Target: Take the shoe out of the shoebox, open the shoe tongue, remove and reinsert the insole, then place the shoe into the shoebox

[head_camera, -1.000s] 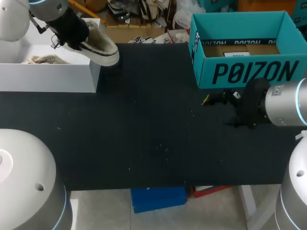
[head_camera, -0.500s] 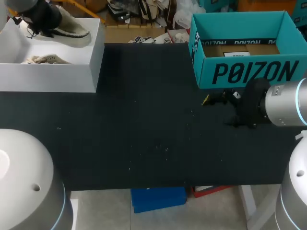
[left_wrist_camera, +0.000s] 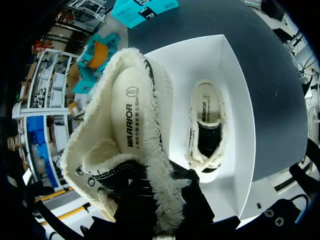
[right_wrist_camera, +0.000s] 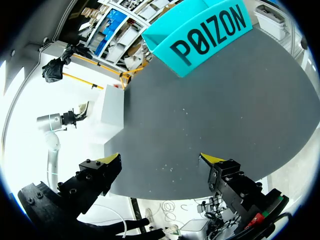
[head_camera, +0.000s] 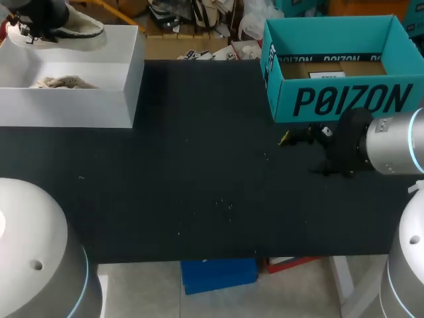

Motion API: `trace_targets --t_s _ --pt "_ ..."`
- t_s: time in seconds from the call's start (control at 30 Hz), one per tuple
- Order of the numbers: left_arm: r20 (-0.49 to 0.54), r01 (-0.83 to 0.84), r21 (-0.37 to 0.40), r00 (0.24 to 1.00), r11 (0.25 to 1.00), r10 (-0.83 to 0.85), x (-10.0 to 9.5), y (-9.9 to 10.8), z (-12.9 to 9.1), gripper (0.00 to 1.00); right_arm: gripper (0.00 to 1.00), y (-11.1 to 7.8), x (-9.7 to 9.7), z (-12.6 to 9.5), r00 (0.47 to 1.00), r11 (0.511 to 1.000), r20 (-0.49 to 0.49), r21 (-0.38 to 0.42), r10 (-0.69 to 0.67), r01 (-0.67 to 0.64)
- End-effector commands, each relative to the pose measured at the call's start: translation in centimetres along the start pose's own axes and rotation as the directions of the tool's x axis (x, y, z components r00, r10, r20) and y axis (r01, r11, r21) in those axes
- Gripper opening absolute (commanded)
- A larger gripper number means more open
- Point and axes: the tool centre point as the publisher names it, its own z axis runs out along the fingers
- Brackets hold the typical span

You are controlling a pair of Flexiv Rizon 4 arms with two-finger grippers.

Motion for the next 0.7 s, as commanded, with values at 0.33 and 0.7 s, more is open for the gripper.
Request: trace_targets --t_s 0.33,0.7 --pt "-0.063 0.13 -0.017 0.989 0.991 -0.131 -1.3 -1.2 6.2 0.0 1.0 0.0 0.0 0.0 1.0 1.0 -0.001 0.002 0.0 0.0" --pt "-0.112 0.19 -0.018 0.975 0.982 -0.191 -0.5 -1.5 11.1 0.0 1.0 0.0 0.0 0.0 1.0 1.0 -0.001 0.002 0.0 0.0"
